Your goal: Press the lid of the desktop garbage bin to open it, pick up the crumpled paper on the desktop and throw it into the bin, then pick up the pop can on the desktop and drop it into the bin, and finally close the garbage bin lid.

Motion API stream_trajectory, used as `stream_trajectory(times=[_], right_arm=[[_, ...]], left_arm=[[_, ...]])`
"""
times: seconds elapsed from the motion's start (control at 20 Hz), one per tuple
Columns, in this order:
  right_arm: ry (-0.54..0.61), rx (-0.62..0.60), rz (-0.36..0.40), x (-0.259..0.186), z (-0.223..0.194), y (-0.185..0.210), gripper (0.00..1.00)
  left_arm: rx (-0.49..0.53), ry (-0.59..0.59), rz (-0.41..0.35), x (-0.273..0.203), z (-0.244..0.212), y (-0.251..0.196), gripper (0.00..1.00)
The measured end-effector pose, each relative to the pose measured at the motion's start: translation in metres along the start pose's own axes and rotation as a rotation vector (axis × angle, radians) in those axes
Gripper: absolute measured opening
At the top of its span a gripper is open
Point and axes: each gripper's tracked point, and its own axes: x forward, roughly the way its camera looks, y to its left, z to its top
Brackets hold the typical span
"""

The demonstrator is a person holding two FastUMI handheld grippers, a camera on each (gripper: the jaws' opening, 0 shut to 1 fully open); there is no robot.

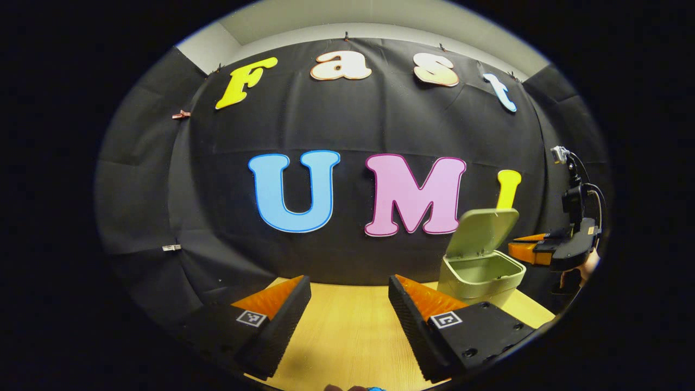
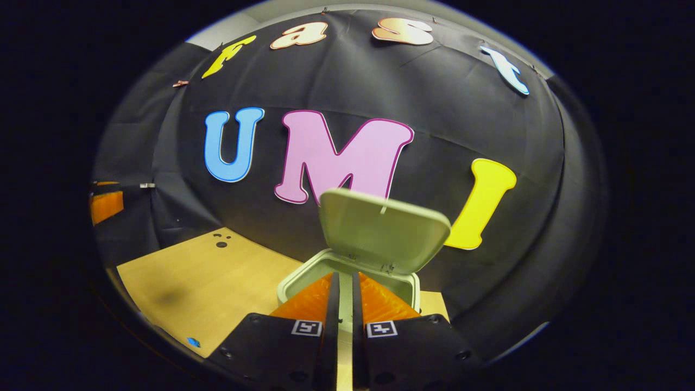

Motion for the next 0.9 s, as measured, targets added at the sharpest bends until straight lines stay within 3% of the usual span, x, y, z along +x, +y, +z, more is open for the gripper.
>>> stream_trajectory(times=[0.15,0.45,0.5,0.85,0.9], right_arm=[[-0.016,0.030,0.045,-0.015,0.006,0.013,0.18],[-0.020,0.024,0.108,-0.048,-0.002,0.038,0.29],[-0.011,0.026,0.123,-0.054,-0.006,0.044,0.44],[0.026,0.055,0.169,-0.084,-0.028,0.067,0.43],[0.027,0.049,0.170,-0.087,-0.031,0.068,0.43]], left_arm=[[-0.029,0.052,-0.066,-0.001,-0.017,-0.009,0.94],[-0.063,0.184,-0.114,-0.012,-0.075,-0.006,0.94],[-0.057,0.207,-0.120,-0.014,-0.086,-0.005,0.94],[-0.010,0.394,-0.214,-0.039,-0.185,-0.021,0.96],[-0.004,0.419,-0.226,-0.041,-0.199,-0.024,0.92]])
